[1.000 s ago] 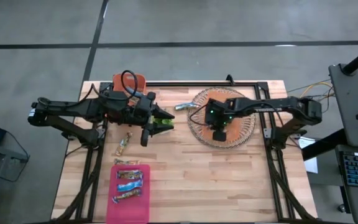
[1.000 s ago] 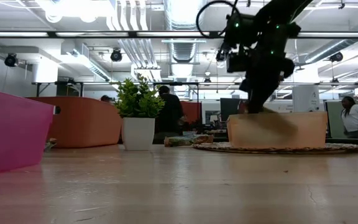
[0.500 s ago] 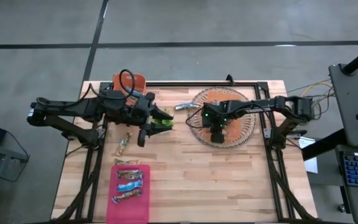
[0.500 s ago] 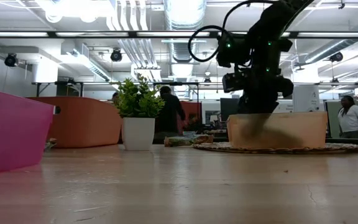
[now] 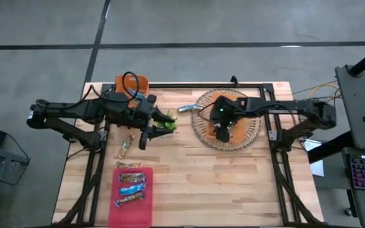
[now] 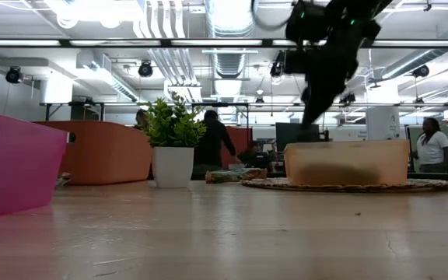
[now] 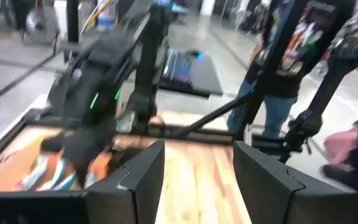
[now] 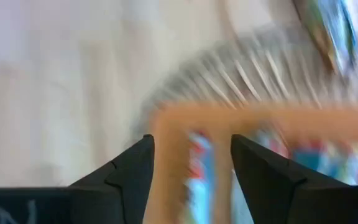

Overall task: Pick and place Granola Bars by type
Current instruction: Put the top yellow granola bar into the left orange bin

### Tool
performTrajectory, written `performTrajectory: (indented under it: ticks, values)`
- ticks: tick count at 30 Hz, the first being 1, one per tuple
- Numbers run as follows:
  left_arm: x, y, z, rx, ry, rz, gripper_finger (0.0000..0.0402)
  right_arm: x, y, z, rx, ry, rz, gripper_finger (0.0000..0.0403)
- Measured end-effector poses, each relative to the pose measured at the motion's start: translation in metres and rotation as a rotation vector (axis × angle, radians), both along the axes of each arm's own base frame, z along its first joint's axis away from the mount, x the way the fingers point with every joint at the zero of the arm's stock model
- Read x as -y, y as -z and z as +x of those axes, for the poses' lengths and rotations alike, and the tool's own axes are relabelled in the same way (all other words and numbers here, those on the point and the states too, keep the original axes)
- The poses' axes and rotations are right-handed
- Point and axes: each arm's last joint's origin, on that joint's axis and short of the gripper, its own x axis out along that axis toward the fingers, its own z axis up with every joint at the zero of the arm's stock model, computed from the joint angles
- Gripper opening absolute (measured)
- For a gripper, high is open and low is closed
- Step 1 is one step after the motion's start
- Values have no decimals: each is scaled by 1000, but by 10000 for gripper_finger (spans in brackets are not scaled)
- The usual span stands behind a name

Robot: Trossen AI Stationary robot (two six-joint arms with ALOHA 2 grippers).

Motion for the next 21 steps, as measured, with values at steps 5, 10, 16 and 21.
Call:
performTrajectory:
  ticks: [5,10,16,21]
  values:
    - [-13,6,0,-62,-59,0,172,-18,-36,-12,426,-188,59,205]
    - [-23,8,-1,-88,-48,-4,172,-25,-56,-44,762,-129,69,203]
    - [-27,9,-2,-89,-1,42,172,-34,-57,-84,928,-54,173,203]
    - [-32,9,-2,-93,-10,66,172,-40,-55,-106,979,-27,236,203]
